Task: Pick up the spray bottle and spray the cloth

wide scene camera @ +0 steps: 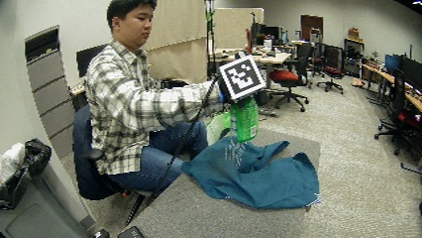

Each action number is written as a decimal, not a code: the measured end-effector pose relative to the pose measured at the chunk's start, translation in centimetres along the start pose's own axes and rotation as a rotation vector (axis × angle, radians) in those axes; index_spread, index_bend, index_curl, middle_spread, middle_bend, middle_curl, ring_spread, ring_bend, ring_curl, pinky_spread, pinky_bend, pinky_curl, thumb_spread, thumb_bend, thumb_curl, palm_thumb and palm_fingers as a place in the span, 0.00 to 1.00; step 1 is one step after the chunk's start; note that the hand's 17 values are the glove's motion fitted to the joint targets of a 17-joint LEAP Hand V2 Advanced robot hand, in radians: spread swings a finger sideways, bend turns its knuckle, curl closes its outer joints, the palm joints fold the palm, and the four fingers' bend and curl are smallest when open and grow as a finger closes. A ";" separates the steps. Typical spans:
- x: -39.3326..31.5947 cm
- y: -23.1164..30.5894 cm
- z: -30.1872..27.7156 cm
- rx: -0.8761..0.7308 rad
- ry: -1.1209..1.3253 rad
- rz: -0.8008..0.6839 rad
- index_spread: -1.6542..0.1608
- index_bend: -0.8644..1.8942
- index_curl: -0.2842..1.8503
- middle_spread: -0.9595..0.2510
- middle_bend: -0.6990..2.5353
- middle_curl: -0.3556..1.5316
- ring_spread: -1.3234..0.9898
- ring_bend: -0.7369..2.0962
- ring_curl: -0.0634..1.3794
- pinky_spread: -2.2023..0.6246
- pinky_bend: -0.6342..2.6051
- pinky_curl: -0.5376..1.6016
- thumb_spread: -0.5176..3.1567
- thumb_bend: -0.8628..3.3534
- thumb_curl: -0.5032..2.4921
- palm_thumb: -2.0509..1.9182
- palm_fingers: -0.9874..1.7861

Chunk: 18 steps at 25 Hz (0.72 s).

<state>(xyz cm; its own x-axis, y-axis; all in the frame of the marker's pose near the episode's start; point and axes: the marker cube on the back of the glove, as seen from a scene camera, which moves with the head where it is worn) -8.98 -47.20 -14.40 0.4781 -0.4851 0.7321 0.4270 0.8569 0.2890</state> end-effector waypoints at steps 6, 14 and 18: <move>2.3 -2.7 2.5 0.029 -0.061 -0.022 0.81 0.43 0.40 0.71 0.39 0.46 0.49 0.45 0.37 0.73 0.32 0.44 0.17 0.20 0.44 0.78 0.83; 6.6 -5.5 6.3 0.123 -0.123 -0.012 0.81 0.43 0.40 0.71 0.39 0.45 0.49 0.45 0.37 0.73 0.32 0.44 0.17 0.20 0.44 0.79 0.82; 8.0 -6.1 7.6 0.132 -0.120 -0.005 0.81 0.42 0.40 0.71 0.39 0.46 0.49 0.45 0.37 0.73 0.32 0.44 0.18 0.20 0.44 0.79 0.82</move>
<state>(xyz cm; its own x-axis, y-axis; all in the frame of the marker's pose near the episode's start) -13.60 -55.01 -5.62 0.3781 -0.4718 0.7965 0.3212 0.8738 0.3651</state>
